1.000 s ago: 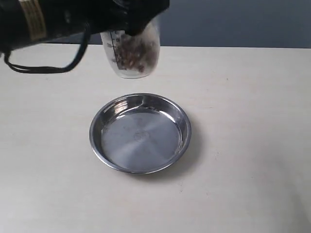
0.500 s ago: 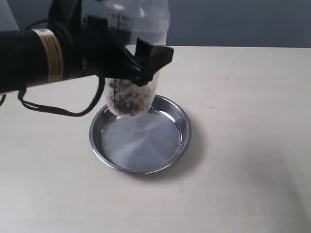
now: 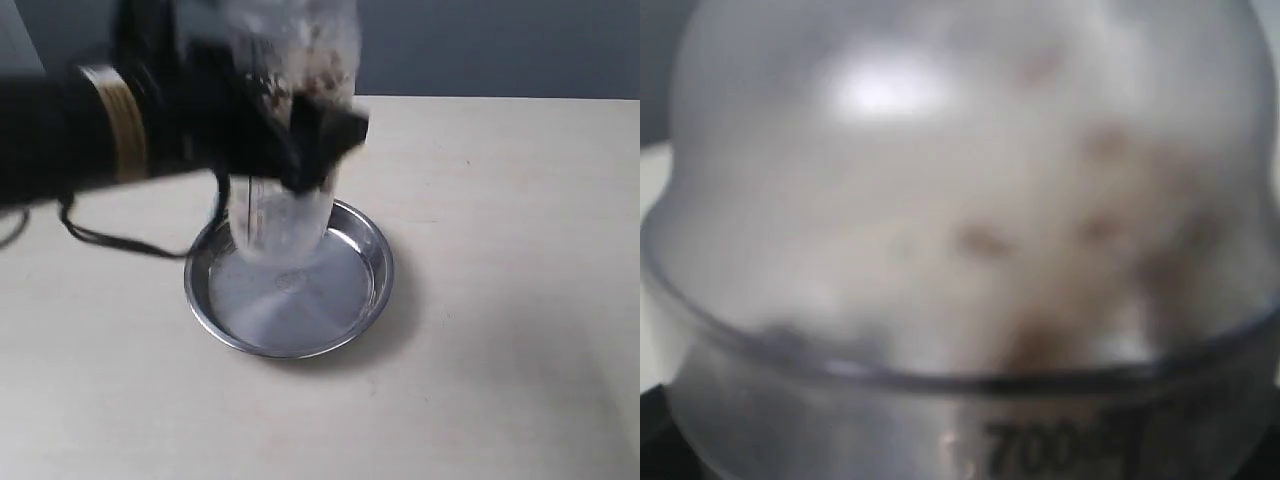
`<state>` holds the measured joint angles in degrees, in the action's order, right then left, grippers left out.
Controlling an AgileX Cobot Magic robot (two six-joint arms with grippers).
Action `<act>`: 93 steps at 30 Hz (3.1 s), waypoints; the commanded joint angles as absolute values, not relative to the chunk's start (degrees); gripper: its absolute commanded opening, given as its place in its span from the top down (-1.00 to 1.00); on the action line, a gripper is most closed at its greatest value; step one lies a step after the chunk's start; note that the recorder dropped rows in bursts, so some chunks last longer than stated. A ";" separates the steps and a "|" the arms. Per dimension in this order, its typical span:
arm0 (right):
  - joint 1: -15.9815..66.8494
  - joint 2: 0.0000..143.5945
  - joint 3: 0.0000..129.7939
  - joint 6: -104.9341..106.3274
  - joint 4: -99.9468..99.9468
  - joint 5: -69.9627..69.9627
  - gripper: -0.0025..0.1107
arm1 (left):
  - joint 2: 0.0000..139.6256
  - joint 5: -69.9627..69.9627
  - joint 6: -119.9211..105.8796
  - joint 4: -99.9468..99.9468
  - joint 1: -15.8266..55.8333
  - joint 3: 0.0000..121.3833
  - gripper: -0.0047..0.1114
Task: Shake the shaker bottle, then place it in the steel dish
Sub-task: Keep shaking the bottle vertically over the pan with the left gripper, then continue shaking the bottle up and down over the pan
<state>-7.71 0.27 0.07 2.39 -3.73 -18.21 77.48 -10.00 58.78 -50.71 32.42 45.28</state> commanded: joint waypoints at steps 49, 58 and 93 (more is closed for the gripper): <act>-7.91 0.00 0.00 2.49 -3.77 -17.46 0.97 | 70.10 -6.55 53.36 -47.94 33.16 45.10 0.91; -7.91 0.00 0.00 2.49 -3.77 -17.46 0.97 | 75.19 -8.26 52.10 -46.91 32.76 41.64 0.91; -7.91 0.00 0.00 2.49 -3.77 -17.46 0.97 | 78.47 -15.66 53.92 -45.43 33.26 41.99 0.91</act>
